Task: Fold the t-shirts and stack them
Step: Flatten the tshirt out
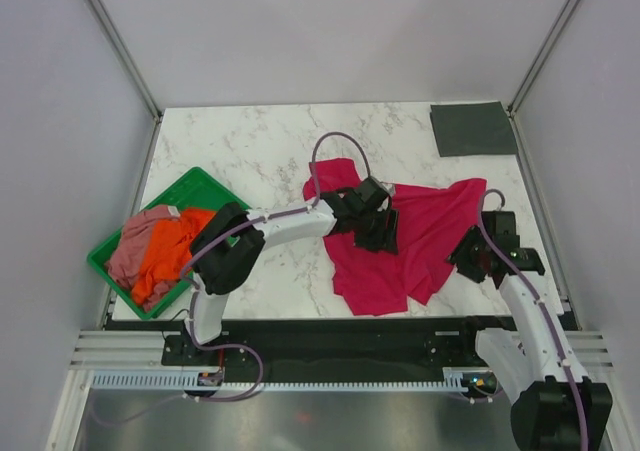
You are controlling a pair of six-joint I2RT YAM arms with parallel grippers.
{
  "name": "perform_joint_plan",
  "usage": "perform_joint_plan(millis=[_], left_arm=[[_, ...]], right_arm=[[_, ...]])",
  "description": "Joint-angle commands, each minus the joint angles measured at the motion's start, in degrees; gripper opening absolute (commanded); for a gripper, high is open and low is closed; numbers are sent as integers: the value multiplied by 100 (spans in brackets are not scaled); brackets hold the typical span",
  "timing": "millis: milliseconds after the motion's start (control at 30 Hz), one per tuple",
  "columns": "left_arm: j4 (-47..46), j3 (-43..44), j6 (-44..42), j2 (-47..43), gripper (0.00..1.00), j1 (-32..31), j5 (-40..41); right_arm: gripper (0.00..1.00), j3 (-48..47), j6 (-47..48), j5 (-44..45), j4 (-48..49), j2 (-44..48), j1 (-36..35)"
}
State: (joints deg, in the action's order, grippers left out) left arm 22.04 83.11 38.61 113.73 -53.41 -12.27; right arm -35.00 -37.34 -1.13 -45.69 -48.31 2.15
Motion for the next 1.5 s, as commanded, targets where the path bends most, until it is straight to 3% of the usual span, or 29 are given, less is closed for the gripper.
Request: perform_joint_plan(millis=[0,167,300,633,767,967,1000,1067,1167,1300,1467], left_arm=[[-51,206,584,359,63,-135,260],[-16,249,806,782,53,-144,348],[19,258,1007,721,2,-144,261],[818,144,982,-667,2,-152,927],[1214,206,929,-747,2,-117,1464],[1320,214,982,-730,2,-126,1483],[1320,380,921,-669,8,-187,1352],[1329,547,964,-414,32,-266,1385],[1329,864,1078,6,44,-372,1464],[1329,1137,1148,430,49,-433,1394],[1329,1225,1263,711,49,-460,1438]], right_arm=[[50,406,-168,-687,271,349,-66],[50,784,-221,-1012,412,603,-118],[49,925,-282,-977,569,727,-171],[47,1022,-458,-793,1282,-248,-409],[46,855,-440,-635,1308,-275,-453],[46,1048,-414,-652,1414,-389,-619],[46,1083,-423,-678,1423,-389,-628],[46,1171,-449,-749,1423,-328,-637],[46,1206,-458,-723,1449,-187,-655],[46,1171,-370,-652,1458,-257,-663],[46,1207,-335,-740,1493,-310,-664]])
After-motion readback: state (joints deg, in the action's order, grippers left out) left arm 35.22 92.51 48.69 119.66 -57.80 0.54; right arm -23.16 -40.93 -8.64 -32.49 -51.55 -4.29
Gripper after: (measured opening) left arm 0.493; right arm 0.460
